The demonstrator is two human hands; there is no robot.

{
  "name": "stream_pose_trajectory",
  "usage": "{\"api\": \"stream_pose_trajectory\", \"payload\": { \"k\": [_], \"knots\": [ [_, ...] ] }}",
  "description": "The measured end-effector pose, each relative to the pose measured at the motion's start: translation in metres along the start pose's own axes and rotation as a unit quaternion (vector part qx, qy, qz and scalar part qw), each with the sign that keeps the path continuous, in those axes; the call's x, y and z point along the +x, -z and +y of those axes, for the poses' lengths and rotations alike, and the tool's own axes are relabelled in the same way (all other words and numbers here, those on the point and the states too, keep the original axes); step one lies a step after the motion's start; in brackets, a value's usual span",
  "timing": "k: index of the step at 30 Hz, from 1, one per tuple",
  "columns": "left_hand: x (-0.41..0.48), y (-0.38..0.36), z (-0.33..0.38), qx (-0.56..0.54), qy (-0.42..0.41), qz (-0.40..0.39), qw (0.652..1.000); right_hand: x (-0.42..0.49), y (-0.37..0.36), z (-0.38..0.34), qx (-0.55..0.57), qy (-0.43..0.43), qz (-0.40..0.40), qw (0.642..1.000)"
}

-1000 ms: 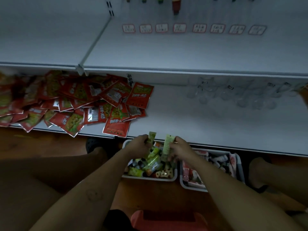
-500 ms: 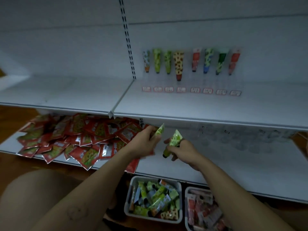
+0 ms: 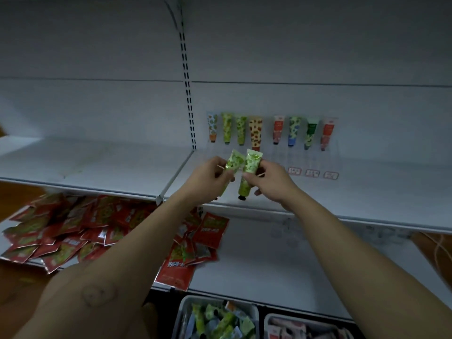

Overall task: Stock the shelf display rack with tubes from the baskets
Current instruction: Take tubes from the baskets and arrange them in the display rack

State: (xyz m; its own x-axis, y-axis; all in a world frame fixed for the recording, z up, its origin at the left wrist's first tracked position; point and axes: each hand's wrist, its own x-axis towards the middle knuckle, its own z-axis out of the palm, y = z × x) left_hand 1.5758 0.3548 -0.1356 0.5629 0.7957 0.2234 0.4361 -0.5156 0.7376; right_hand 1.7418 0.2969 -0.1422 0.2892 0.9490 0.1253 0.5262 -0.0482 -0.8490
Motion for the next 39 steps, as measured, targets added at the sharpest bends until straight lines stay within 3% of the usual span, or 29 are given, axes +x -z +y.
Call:
{"api": "stream_pose_trajectory", "payload": {
  "k": [17,25,29,33,39],
  "knots": [
    [0.126,0.027,-0.047,-0.177,0.031,0.122,0.976,0.126,0.025,-0.027,-0.096,0.048,0.042,0.993],
    [0.162,0.03,-0.067,-0.162,-0.007,0.078,0.984,0.172,0.038,-0.041,-0.118,0.121,0.034,0.985],
    [0.177,0.036,-0.075,-0.166,-0.017,0.083,0.982,0.19,0.043,-0.05,-0.222,0.183,0.072,0.955],
    [0.191,0.037,-0.083,-0.214,0.004,0.119,0.969,0.203,0.048,-0.052,-0.265,0.186,0.057,0.945],
    [0.199,0.032,-0.08,-0.179,-0.032,0.142,0.973,0.214,0.053,-0.039,-0.307,0.156,0.062,0.937]
  ]
}}
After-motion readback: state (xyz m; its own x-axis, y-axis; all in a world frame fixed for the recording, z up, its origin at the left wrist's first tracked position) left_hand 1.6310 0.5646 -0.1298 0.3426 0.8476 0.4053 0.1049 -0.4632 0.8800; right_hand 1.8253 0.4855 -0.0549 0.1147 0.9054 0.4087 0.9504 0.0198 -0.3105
